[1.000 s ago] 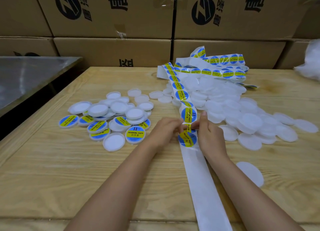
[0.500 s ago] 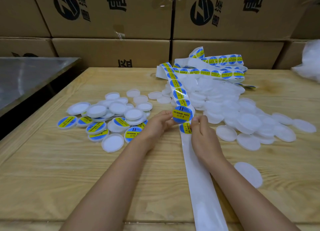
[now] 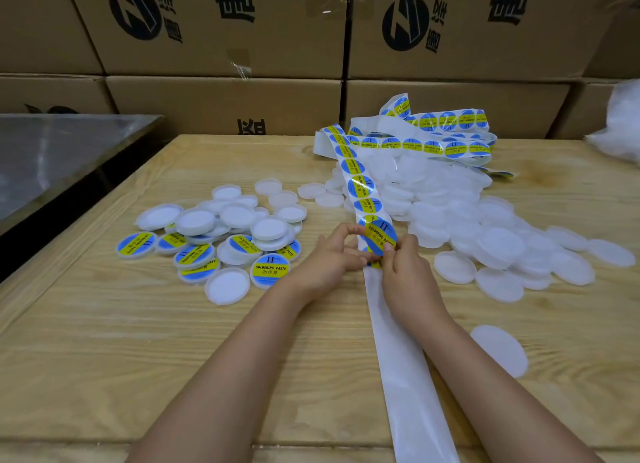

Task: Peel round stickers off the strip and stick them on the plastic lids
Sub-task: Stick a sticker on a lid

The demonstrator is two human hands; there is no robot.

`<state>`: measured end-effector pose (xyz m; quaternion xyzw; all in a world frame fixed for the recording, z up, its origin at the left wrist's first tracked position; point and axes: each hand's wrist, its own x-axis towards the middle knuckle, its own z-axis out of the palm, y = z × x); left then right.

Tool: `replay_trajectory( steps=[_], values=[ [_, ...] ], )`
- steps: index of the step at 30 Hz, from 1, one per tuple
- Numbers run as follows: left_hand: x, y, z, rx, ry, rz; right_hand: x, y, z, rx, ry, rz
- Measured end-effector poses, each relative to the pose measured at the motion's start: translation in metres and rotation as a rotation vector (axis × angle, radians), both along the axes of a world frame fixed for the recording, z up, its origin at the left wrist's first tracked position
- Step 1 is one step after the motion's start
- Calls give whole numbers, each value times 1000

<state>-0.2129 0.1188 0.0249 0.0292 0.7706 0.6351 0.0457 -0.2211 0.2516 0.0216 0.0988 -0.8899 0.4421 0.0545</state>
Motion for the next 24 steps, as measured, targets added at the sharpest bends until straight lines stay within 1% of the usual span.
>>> replay_trajectory(
  steps=[2, 4, 5, 6, 8, 10, 11, 12, 13, 15, 16, 18, 19, 20, 21, 22, 24],
  values=[
    [2, 5, -4, -57, 45, -10, -1, 0, -1, -3, 1, -12],
    [4, 6, -6, 18, 56, -22, -2, 0, -1, -6, 10, -22],
    [4, 5, -8, 24, 58, -33, -3, 0, -2, -4, 13, -30],
    [3, 4, -9, -24, 69, -46, -3, 0, -2, -2, 19, -37],
    [1, 4, -11, -268, 109, -59, -4, 0, -2, -19, 50, -62],
    [0, 8, -14, -514, 170, -68, -4, 0, 0, -80, 168, -101],
    [-1, 9, -16, -580, 189, -74, -3, 0, 1, -111, 254, -117],
    [-2, 10, -17, -607, 196, -77, -2, -1, 3, -153, 316, -125],
    [-3, 11, -17, -613, 208, -78, 0, -2, 4, -210, 336, -117],
    [-5, 9, -16, -578, 232, -64, 2, -7, 2, -316, 256, -81],
    [-5, 8, -15, -535, 235, -52, 2, -9, 0, -351, 176, -77],
    [-7, 7, -14, -378, 211, 4, 0, -11, -6, -378, 41, -88],
    [-9, 6, -15, -299, 195, 69, -1, -10, -8, -371, 12, -93],
    [-12, 5, -16, -262, 189, 155, -2, -10, -9, -358, 5, -96],
    [-16, 3, -16, -282, 194, 233, -3, -9, -9, -345, 11, -100],
    [-21, 1, -17, -347, 202, 284, -4, -8, -10, -332, 24, -104],
    [-35, 0, -19, -525, 212, 290, -6, -5, -10, -295, 61, -121]
  ],
)
